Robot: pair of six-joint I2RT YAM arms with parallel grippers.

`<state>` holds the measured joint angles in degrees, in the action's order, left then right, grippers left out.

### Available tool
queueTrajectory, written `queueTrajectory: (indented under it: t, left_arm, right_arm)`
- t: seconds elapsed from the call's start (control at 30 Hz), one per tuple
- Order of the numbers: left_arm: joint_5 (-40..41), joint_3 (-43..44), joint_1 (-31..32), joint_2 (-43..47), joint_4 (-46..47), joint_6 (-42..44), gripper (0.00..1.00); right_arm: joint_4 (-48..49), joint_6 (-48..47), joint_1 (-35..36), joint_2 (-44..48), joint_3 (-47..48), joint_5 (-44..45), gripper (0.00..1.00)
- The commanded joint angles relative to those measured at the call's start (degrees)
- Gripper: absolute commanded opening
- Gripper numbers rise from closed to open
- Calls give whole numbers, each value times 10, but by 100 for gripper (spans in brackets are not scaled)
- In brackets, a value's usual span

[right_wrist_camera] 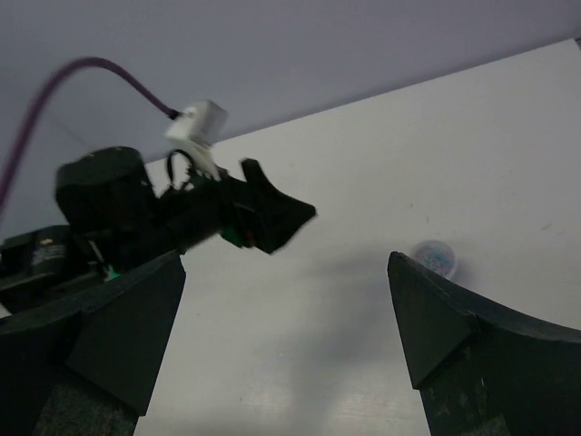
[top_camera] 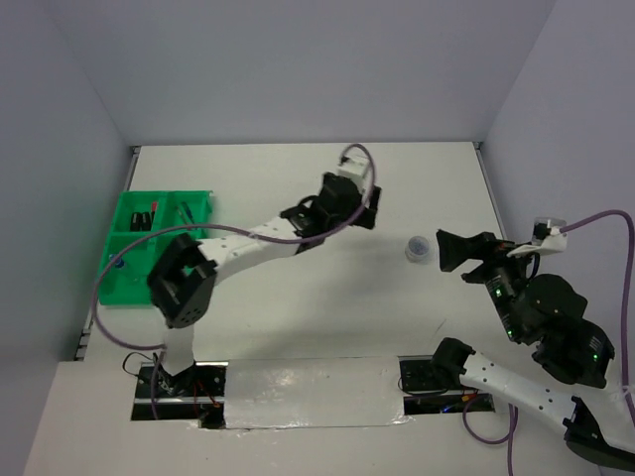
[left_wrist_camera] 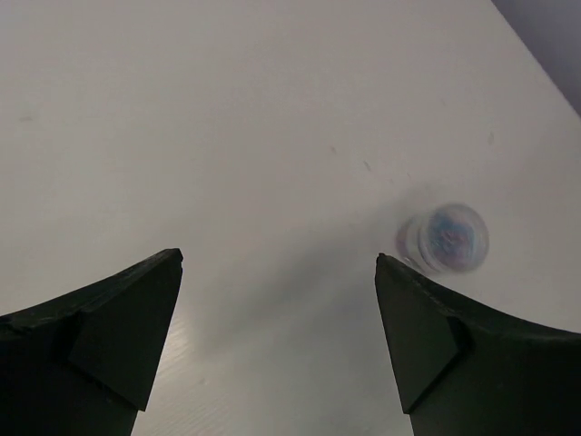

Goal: Sort the stationery into containers
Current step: Pick up the stationery from the center of the board.

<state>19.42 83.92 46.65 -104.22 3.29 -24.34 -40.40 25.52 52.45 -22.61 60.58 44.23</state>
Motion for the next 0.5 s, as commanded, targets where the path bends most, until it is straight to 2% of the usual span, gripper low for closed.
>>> queueTrajectory:
  t: [0.0,0.07,0.27,0.47]
  left_arm:
    - [-59,93,49,-85,67,92,99]
    - [-86,139,52,-139,76,95,99]
    - [-185,193,59,-225,144,110,99]
    - [-252,249,71,-299,148,116,99]
  right_arm:
    - [-85,34,-2,2,37,42,100]
    - [-95,31,-2,7,49,32,100]
    - [-89,-8,-2,29,48,-4,100]
    - [-73,-38,-2,35,37,-31,100]
